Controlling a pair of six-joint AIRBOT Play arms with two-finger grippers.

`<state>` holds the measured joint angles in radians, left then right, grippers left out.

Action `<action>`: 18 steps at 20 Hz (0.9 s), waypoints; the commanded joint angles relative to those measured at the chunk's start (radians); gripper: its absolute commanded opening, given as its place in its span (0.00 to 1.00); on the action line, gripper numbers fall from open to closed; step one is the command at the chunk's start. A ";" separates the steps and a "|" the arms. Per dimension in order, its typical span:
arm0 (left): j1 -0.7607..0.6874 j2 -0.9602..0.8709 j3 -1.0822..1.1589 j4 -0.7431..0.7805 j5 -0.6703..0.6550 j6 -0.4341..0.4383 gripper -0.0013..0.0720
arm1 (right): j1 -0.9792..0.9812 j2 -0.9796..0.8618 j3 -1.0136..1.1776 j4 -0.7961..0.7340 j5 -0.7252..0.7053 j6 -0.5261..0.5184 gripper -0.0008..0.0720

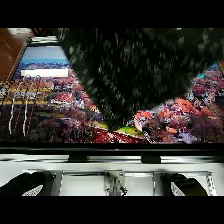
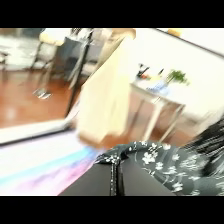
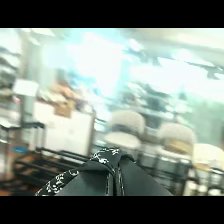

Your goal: Fold the shirts.

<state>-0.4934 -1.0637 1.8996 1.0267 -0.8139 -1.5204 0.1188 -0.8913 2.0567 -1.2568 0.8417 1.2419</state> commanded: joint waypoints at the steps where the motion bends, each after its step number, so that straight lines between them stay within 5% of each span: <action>1: 0.023 0.036 -0.053 0.302 -0.243 -0.148 0.09 | 0.000 -0.028 0.008 0.134 0.242 0.011 0.09; 3: 0.053 0.002 -0.064 0.460 -0.398 -0.240 0.09 | 0.002 -0.095 -0.092 0.212 0.486 0.027 0.09; 5: 0.085 -0.032 -0.125 0.513 -0.488 -0.239 0.09 | 0.041 -0.171 -0.272 0.300 0.631 0.052 0.09; 8: 0.137 -0.097 -0.341 0.574 -0.540 -0.246 0.09 | 0.218 -0.259 -0.610 0.452 0.502 -0.011 0.09; 14: 0.183 -0.214 -0.653 0.539 -0.466 -0.475 0.09 | 0.546 -0.470 -0.877 0.303 0.298 0.015 0.10; 15: 0.178 -0.219 -0.655 0.540 -0.444 -0.475 0.09 | 0.550 -0.477 -0.877 0.309 0.280 0.019 0.22; 16: 0.176 -0.219 -0.655 0.539 -0.427 -0.475 0.15 | 0.547 -0.473 -0.874 0.304 0.268 0.020 0.64; 17: 0.178 -0.218 -0.651 0.541 -0.425 -0.471 0.46 | 0.531 -0.467 -0.863 0.299 0.284 0.016 0.85; 18: 0.185 -0.217 -0.641 0.541 -0.429 -0.458 0.80 | 0.505 -0.455 -0.844 0.274 0.322 0.019 0.85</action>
<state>-0.3168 -1.2686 1.2804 1.5631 -1.2625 -1.9575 0.6189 -1.3334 1.2186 -0.9421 1.1515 1.2530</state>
